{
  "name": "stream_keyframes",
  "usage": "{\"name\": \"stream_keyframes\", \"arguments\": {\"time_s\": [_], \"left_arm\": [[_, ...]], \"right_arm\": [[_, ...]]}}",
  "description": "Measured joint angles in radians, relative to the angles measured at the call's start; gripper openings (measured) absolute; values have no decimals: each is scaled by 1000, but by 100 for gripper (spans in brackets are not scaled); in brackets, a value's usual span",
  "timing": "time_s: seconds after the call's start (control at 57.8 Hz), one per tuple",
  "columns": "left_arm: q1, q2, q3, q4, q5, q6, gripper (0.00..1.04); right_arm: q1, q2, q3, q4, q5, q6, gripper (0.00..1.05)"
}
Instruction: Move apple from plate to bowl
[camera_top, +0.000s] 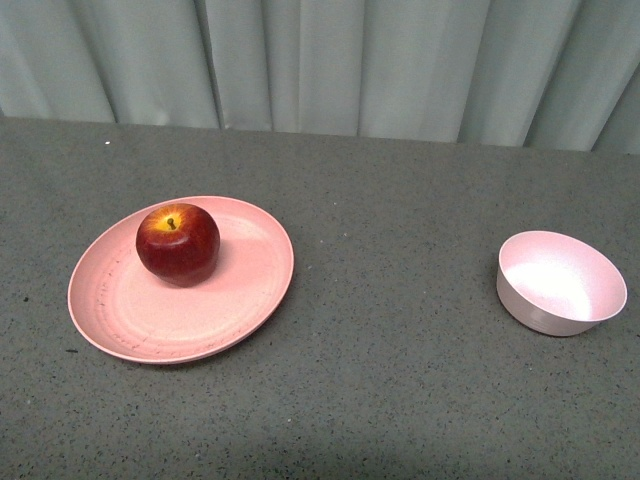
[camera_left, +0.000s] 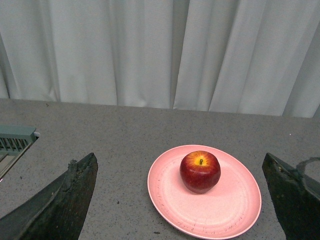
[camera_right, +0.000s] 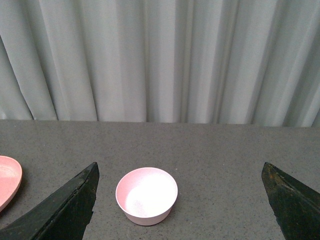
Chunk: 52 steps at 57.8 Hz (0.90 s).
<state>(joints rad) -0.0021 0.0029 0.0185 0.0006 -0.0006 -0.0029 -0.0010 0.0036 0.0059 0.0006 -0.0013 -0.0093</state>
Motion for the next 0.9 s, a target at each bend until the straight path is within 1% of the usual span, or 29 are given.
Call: {"name": "stream_keyframes", "arguments": {"time_s": [0.9], "left_arm": [[0,0,0,0,0,0,98]], "right_arm": [[0,0,0,0,0,0,95]]}}
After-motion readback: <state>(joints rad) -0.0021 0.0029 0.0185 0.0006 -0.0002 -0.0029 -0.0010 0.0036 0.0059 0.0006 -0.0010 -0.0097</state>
